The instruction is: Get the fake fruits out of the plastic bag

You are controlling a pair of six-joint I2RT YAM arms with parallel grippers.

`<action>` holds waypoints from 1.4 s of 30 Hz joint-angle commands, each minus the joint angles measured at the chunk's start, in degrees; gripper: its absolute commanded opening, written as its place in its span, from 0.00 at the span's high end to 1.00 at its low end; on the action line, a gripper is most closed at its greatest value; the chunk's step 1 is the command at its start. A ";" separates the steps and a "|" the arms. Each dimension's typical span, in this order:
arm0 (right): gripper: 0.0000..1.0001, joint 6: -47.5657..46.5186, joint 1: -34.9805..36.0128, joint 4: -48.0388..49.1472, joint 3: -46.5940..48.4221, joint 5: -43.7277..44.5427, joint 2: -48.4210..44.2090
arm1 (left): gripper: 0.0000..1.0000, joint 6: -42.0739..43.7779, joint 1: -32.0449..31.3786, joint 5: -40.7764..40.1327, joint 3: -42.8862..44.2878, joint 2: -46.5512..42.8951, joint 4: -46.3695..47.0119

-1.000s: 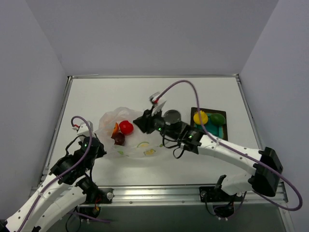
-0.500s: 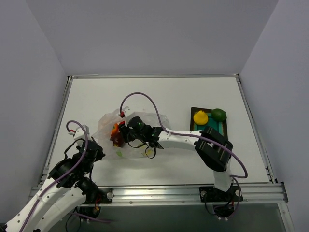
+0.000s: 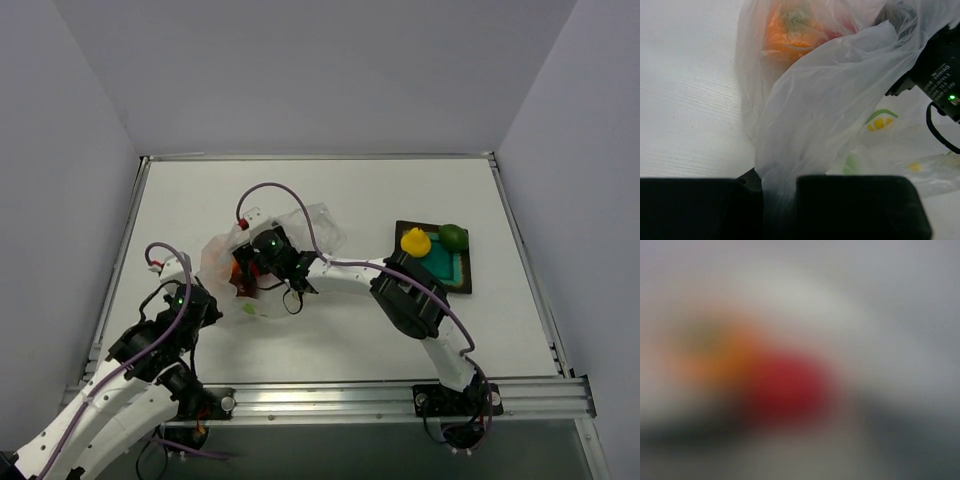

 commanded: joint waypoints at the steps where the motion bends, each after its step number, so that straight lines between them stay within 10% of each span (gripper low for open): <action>1: 0.14 -0.58 -2.06 0.46 3.91 -0.09 3.54 | 0.98 1.70 -0.20 -1.02 0.57 0.90 2.93; 3: 0.15 -0.23 -2.67 2.12 4.71 -1.50 4.69 | 0.98 2.05 -0.20 -0.93 0.39 1.51 3.63; 10: 0.74 -0.23 -2.67 6.96 2.61 -4.50 2.25 | 0.98 2.93 -0.20 -2.16 1.18 3.18 4.87; 32: 0.77 8.47 0.58 14.70 -20.78 -17.77 -30.89 | 0.98 5.57 -0.29 -6.47 5.84 5.04 11.63; 42: 0.80 10.23 -8.37 14.36 -35.00 -8.92 -59.50 | 0.98 7.59 -0.20 -4.02 5.76 1.87 11.90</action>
